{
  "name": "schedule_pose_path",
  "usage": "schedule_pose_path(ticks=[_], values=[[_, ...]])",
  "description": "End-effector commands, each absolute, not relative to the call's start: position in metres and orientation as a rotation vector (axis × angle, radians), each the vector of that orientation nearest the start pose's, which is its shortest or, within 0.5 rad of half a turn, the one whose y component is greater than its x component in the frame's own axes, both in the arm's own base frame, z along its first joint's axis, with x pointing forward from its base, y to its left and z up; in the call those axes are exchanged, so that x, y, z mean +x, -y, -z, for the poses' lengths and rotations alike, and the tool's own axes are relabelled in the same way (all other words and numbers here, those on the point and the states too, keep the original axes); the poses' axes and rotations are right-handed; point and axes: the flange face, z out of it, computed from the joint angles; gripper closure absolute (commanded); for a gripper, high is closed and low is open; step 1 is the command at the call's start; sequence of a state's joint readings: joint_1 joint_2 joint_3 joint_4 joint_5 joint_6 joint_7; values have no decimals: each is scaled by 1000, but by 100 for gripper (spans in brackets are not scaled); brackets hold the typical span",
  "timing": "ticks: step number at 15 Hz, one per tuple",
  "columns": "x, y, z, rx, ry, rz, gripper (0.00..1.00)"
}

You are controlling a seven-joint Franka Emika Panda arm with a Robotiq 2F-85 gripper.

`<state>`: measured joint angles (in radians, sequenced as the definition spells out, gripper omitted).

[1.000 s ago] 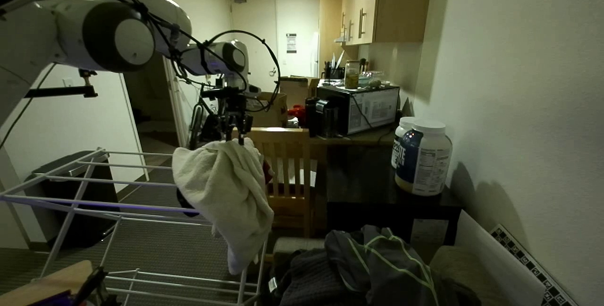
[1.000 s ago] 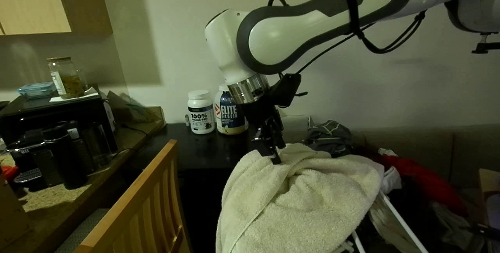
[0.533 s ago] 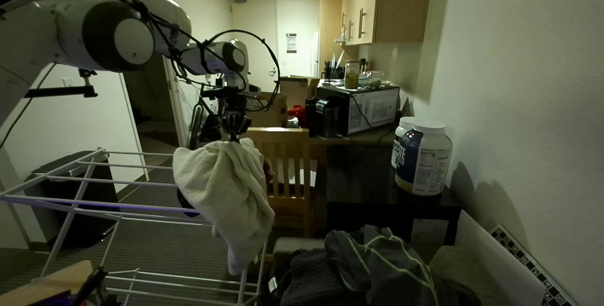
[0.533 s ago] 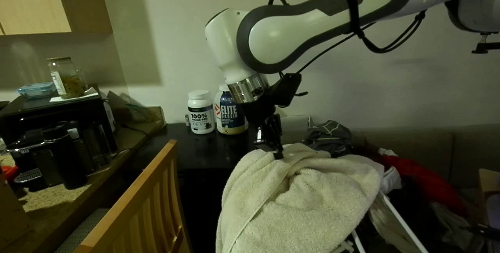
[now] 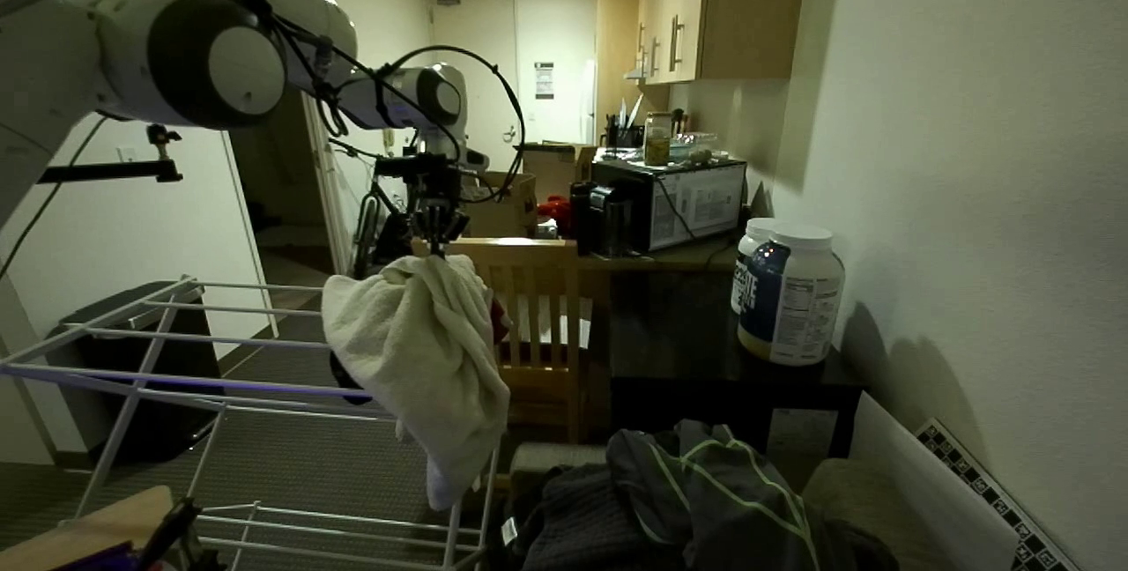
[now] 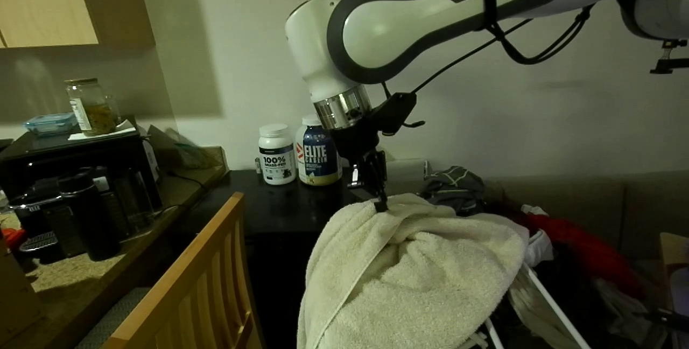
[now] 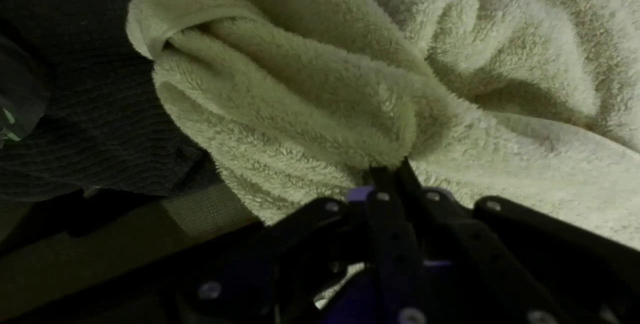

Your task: Take the towel off of the rack

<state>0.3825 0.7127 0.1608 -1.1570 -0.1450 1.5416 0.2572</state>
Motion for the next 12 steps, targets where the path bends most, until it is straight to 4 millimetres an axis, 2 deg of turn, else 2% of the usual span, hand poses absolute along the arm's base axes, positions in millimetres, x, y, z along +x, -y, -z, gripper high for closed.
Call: schedule_pose_path(ticks=[1,4,7,12], values=[[628,-311,-396,-3167,495,-420,99],[632,-295,-419,-3156,534,-361,99],[636,-267,-439,-3158,589,-316,99],[647,-214,-458,-3155,505,-276,99]])
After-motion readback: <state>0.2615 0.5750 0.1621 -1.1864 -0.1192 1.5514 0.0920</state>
